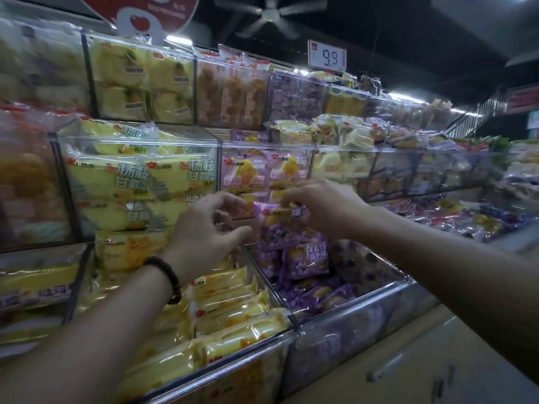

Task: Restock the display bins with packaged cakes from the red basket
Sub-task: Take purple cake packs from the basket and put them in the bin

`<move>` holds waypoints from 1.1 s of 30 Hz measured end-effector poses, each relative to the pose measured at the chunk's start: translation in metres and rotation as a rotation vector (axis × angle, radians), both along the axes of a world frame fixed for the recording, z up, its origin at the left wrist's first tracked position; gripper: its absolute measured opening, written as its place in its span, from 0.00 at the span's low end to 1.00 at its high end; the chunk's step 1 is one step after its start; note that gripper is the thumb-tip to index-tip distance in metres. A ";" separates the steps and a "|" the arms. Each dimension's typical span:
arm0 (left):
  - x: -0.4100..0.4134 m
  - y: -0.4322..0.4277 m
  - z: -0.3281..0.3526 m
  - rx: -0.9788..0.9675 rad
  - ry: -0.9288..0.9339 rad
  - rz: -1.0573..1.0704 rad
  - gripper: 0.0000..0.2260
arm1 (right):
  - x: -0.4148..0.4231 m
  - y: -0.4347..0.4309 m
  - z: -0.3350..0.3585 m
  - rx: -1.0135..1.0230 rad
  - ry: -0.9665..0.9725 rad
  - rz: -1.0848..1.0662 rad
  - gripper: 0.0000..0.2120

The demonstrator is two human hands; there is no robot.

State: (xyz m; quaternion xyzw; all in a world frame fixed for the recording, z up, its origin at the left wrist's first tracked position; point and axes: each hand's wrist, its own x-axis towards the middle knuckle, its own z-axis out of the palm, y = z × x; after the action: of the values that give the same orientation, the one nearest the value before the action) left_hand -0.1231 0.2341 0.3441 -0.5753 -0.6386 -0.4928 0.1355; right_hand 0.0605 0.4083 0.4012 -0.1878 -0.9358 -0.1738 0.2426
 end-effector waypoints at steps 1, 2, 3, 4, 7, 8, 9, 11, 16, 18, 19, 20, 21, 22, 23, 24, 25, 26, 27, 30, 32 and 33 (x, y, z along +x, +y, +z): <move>-0.001 0.001 -0.002 -0.034 0.033 0.023 0.13 | -0.003 0.001 -0.006 -0.011 -0.029 -0.027 0.19; -0.002 0.002 -0.003 -0.061 0.052 0.028 0.11 | -0.008 0.002 -0.013 -0.037 -0.058 -0.037 0.19; -0.002 0.002 -0.004 -0.084 0.061 0.022 0.09 | -0.016 0.001 -0.022 -0.078 -0.085 -0.035 0.19; -0.001 0.002 -0.005 -0.101 0.066 0.014 0.08 | -0.026 0.001 -0.032 -0.126 -0.108 -0.036 0.18; -0.002 0.003 -0.005 -0.109 0.080 0.013 0.08 | -0.056 0.000 -0.063 -0.159 -0.137 -0.042 0.17; -0.002 0.003 -0.006 -0.105 0.084 0.016 0.07 | -0.064 -0.002 -0.072 -0.130 -0.143 -0.040 0.17; -0.002 0.003 -0.006 -0.105 0.085 0.019 0.07 | -0.071 -0.002 -0.079 -0.107 -0.146 -0.032 0.18; -0.003 0.004 -0.006 -0.109 0.098 0.021 0.07 | -0.079 0.000 -0.085 -0.125 -0.163 -0.016 0.19; -0.003 0.003 -0.002 -0.126 0.175 0.022 0.07 | -0.061 0.000 -0.066 -0.336 -0.104 0.025 0.35; 0.006 -0.002 0.005 -0.125 0.225 0.018 0.07 | -0.034 -0.014 -0.057 -0.408 0.144 0.086 0.23; 0.015 -0.006 0.010 -0.111 0.255 0.016 0.07 | -0.017 -0.026 -0.057 -0.425 0.278 0.124 0.16; 0.027 -0.011 0.015 -0.083 0.277 0.002 0.07 | 0.001 -0.040 -0.058 -0.427 0.399 0.169 0.11; 0.041 -0.018 0.019 -0.041 0.285 -0.023 0.07 | 0.021 -0.057 -0.062 -0.420 0.500 0.208 0.08; 0.058 -0.028 0.022 0.008 0.275 -0.057 0.07 | 0.039 -0.073 -0.068 -0.424 0.570 0.241 0.06; 0.075 -0.040 0.022 0.048 0.253 -0.094 0.07 | 0.057 -0.089 -0.076 -0.440 0.611 0.278 0.05; 0.092 -0.054 0.017 0.073 0.236 -0.136 0.06 | 0.073 -0.104 -0.086 -0.470 0.632 0.314 0.05; 0.108 -0.071 0.008 0.080 0.231 -0.178 0.06 | 0.086 -0.117 -0.098 -0.505 0.646 0.343 0.06; 0.122 -0.088 -0.004 0.074 0.235 -0.213 0.06 | 0.097 -0.128 -0.112 -0.540 0.659 0.361 0.06; 0.133 -0.105 -0.021 0.055 0.239 -0.236 0.07 | 0.106 -0.137 -0.128 -0.567 0.668 0.362 0.07; 0.146 -0.149 -0.085 -0.096 0.224 -0.254 0.11 | 0.117 -0.160 -0.177 -0.615 0.637 0.330 0.09; 0.146 -0.173 -0.131 -0.251 0.137 -0.235 0.10 | 0.114 -0.177 -0.211 -0.701 0.543 0.327 0.07; 0.144 -0.183 -0.153 -0.333 0.090 -0.216 0.09 | 0.110 -0.184 -0.228 -0.744 0.493 0.323 0.06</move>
State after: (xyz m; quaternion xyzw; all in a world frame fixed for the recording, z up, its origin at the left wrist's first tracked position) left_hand 0.0209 0.0511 0.1911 -0.6763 -0.6392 -0.3659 0.0130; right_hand 0.1708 0.2243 0.1734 -0.1498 -0.8663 0.2630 0.3974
